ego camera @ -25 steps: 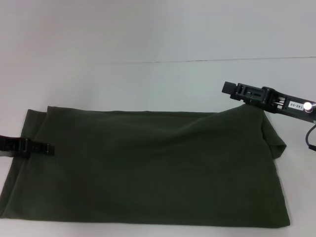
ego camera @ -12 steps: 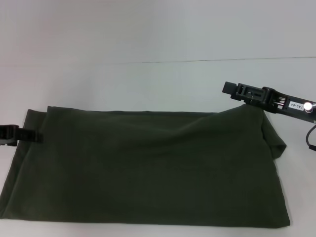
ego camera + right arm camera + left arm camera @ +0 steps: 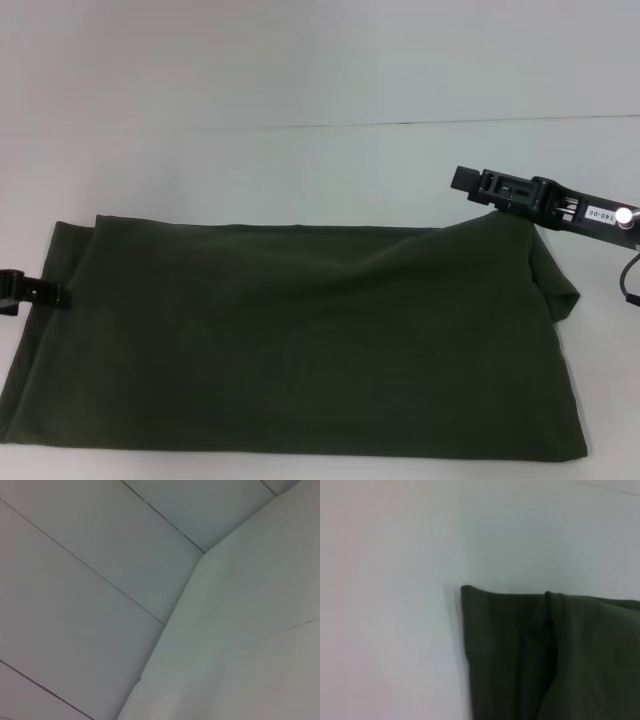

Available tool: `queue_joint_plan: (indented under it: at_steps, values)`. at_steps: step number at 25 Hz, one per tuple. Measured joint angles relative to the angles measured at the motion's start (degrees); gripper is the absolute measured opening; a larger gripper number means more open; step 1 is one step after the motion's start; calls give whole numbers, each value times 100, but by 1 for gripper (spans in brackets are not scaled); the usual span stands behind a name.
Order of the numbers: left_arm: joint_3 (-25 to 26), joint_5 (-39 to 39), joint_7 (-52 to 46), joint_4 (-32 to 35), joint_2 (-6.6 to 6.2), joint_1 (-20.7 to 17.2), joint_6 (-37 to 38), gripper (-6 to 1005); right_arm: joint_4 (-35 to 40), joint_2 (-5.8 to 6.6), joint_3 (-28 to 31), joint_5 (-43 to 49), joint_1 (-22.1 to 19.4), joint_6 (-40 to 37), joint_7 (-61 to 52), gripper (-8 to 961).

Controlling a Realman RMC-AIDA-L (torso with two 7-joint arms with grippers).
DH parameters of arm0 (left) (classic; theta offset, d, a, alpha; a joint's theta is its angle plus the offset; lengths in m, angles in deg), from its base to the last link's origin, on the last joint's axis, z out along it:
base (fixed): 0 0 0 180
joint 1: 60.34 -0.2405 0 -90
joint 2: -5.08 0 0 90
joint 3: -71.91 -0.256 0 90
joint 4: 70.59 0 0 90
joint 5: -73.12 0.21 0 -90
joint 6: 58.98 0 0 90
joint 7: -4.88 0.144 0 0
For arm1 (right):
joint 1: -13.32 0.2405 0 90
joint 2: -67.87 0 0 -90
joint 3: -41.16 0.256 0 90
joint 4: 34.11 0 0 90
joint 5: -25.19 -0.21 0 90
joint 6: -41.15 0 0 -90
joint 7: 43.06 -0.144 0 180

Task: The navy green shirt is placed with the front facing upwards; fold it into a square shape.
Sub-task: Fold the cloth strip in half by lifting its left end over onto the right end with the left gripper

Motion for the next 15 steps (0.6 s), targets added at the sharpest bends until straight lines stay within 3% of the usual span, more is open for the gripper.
queue_joint_plan:
  at_steps: [15]
  values:
    - [-54,365,-34,-63,2,87,-51,832,-58,1,0,16,27,16,-2,689]
